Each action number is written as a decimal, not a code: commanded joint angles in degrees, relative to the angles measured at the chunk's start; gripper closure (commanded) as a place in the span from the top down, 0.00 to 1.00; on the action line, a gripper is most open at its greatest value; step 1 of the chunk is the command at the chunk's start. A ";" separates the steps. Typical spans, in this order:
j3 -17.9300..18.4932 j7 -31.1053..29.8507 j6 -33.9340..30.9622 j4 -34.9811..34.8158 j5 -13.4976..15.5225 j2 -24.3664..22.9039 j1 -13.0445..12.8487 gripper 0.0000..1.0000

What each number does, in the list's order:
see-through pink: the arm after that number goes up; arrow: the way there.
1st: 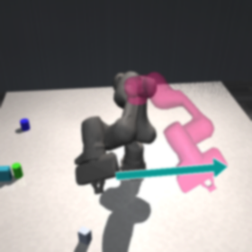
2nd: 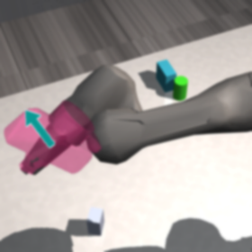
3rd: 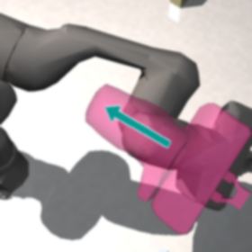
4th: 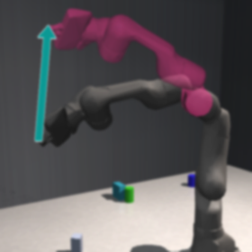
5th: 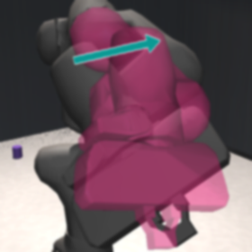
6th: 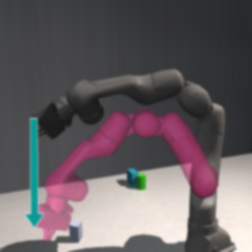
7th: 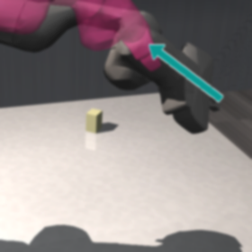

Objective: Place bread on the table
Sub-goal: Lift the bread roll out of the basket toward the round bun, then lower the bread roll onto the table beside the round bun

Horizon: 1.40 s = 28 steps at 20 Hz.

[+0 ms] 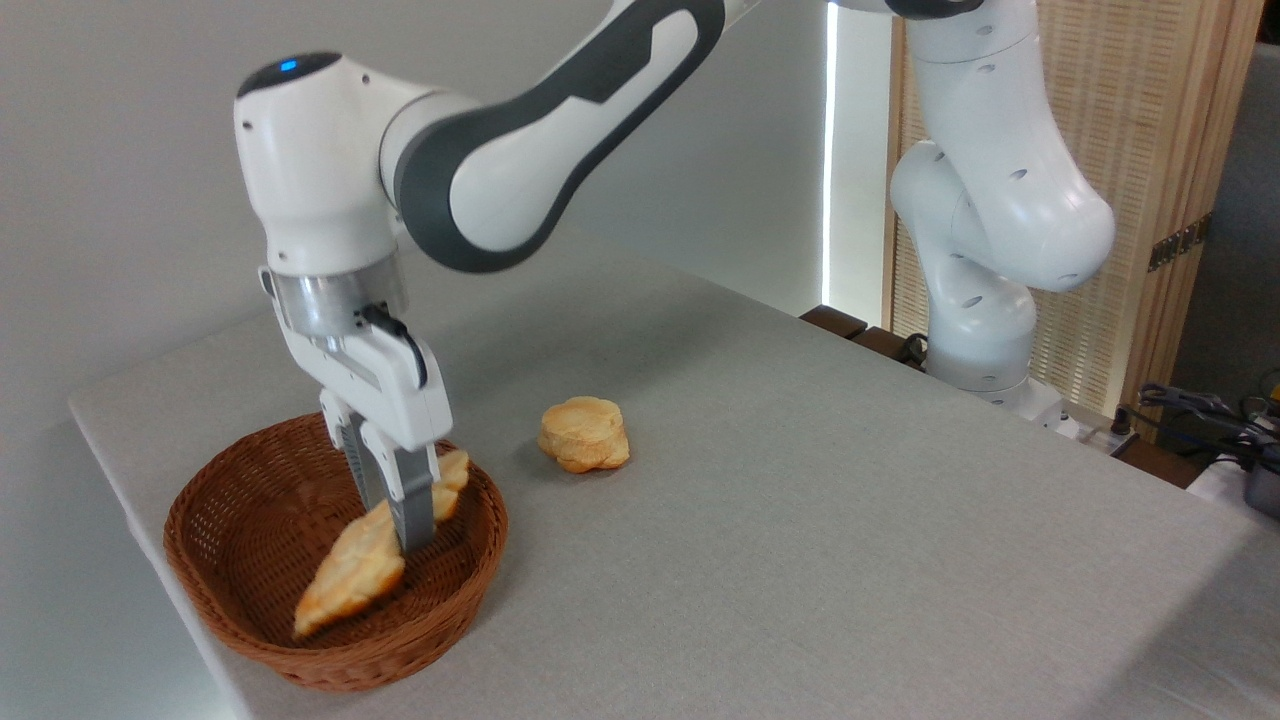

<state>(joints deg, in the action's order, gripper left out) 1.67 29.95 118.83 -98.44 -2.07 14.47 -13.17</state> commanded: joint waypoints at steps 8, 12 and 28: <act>-2.29 -3.24 -3.32 -6.15 3.03 -12.96 -0.45 0.52; -3.34 -3.41 -12.28 -10.61 6.97 -18.31 -1.76 0.54; -3.43 -5.43 -13.71 -17.05 7.78 -19.13 -7.66 1.00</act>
<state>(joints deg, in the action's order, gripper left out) -2.31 24.38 103.55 -115.58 4.90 -5.48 -20.58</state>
